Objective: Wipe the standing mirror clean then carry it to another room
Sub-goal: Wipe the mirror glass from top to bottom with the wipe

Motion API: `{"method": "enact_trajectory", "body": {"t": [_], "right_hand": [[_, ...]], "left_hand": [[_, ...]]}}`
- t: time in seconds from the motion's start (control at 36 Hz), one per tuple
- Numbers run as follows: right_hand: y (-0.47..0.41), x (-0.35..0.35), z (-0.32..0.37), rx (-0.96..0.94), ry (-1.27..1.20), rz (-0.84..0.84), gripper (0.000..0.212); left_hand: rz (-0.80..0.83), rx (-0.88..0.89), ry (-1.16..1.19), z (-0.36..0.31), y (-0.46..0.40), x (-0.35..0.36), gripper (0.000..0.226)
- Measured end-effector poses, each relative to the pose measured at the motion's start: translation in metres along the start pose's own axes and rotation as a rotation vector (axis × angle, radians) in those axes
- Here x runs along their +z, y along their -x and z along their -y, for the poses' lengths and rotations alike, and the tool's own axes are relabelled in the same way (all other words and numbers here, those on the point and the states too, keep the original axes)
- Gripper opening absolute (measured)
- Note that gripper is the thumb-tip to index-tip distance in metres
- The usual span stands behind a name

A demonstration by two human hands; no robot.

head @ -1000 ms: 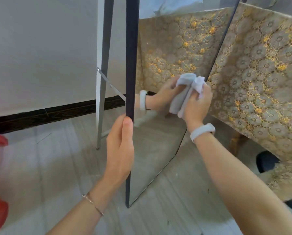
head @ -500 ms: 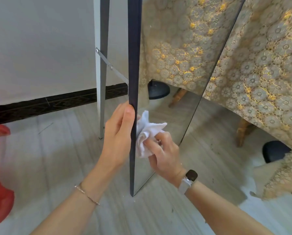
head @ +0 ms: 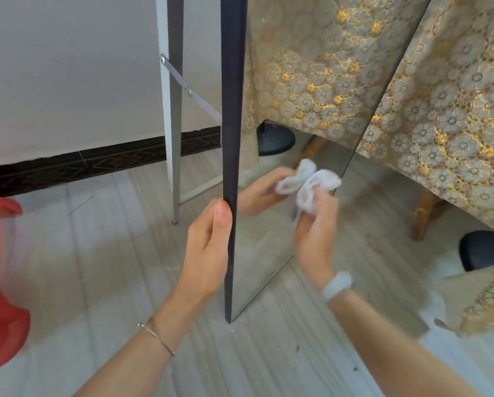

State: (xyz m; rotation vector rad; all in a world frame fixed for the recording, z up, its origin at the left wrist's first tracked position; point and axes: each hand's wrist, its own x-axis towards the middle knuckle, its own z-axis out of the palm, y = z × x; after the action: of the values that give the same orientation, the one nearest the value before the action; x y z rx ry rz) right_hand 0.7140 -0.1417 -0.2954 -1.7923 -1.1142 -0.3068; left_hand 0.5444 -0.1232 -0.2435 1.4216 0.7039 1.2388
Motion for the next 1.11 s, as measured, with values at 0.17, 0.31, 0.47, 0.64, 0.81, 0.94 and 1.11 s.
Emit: {"method": "enact_trajectory", "body": {"t": [0.17, 0.31, 0.47, 0.64, 0.81, 0.94, 1.11], "right_hand": [[0.097, -0.007, 0.026, -0.517, -0.003, 0.244, 0.016], [0.082, -0.003, -0.004, -0.742, 0.09, 0.17, 0.025], [0.096, -0.003, -0.063, -0.566, 0.24, 0.747, 0.029], [0.1, -0.018, -0.084, 0.077, 0.112, 0.929, 0.053], [0.032, -0.03, -0.105, 0.351, 0.038, 0.531, 0.039], [-0.035, -0.03, -0.115, 0.824, -0.141, -0.045, 0.037], [-0.089, -0.021, -0.121, 1.003, -0.36, -0.236, 0.034]], "left_hand": [[-0.076, -0.046, 0.034, 0.006, 0.001, 0.002, 0.041], [-0.038, -0.032, 0.065, 0.005, 0.001, 0.001, 0.054], [-0.047, -0.045, 0.082, 0.004, 0.002, 0.003, 0.054], [0.001, -0.063, 0.122, 0.002, 0.006, 0.01, 0.042], [-0.01, -0.037, 0.07, 0.012, 0.006, 0.007, 0.048], [-0.093, -0.017, -0.036, 0.018, 0.012, 0.015, 0.035], [-0.164, 0.032, -0.142, 0.022, 0.013, 0.025, 0.024]]}}
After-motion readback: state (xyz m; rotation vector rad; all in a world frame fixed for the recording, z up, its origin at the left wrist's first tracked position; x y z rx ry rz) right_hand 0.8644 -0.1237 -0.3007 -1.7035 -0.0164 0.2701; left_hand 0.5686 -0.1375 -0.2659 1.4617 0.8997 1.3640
